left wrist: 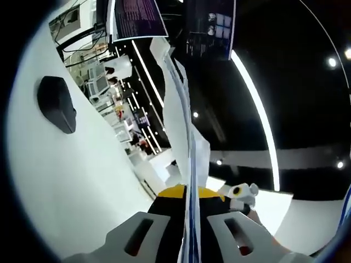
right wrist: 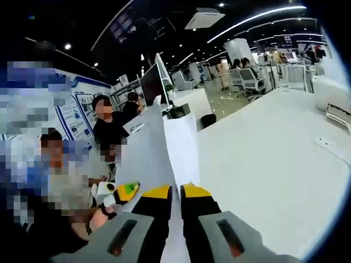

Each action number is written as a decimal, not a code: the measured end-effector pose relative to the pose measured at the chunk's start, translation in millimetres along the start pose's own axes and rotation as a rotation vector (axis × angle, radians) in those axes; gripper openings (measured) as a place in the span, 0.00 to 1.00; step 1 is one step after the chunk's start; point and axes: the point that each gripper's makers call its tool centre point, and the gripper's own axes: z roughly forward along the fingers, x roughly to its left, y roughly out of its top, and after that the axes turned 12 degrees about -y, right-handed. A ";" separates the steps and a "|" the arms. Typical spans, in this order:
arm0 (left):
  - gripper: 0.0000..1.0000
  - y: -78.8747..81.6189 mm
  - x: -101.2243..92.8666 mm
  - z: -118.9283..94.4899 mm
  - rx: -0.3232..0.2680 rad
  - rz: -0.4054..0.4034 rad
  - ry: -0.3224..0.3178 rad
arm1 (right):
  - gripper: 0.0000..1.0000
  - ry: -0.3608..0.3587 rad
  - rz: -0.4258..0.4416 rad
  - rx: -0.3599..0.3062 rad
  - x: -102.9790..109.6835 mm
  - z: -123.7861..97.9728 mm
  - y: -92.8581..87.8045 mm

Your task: Organize the stack of printing papers by aligning and flattening the scattered papers on the table

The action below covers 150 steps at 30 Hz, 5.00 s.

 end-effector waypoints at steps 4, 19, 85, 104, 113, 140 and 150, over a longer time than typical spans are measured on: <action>0.06 1.5 -1.3 -0.3 -0.005 0.015 0.001 | 0.19 0.017 0.058 -0.082 -1.0 -17.1 11.6; 0.06 10.6 2.9 0.0 -0.047 -0.001 0.036 | 0.33 0.055 0.221 -0.223 -10.7 -53.4 16.6; 0.06 60.5 -37.7 35.4 -0.322 -0.242 -0.138 | 0.00 0.428 0.563 -0.505 62.3 -53.5 -42.0; 0.08 56.2 -85.8 26.6 -0.040 -0.138 -0.498 | 0.00 0.235 0.132 -0.375 31.4 -148.4 -39.5; 0.08 13.2 -98.2 11.2 0.346 -0.169 -0.670 | 0.00 0.159 -0.001 -0.301 16.0 -162.3 -58.5; 0.07 -44.0 -80.9 15.1 0.667 0.183 -0.716 | 0.00 0.146 -0.241 -0.238 -21.3 -174.1 -90.1; 0.13 -38.6 -62.0 28.4 0.628 0.497 -0.672 | 0.00 0.029 -0.416 -0.379 -36.3 -165.2 -86.0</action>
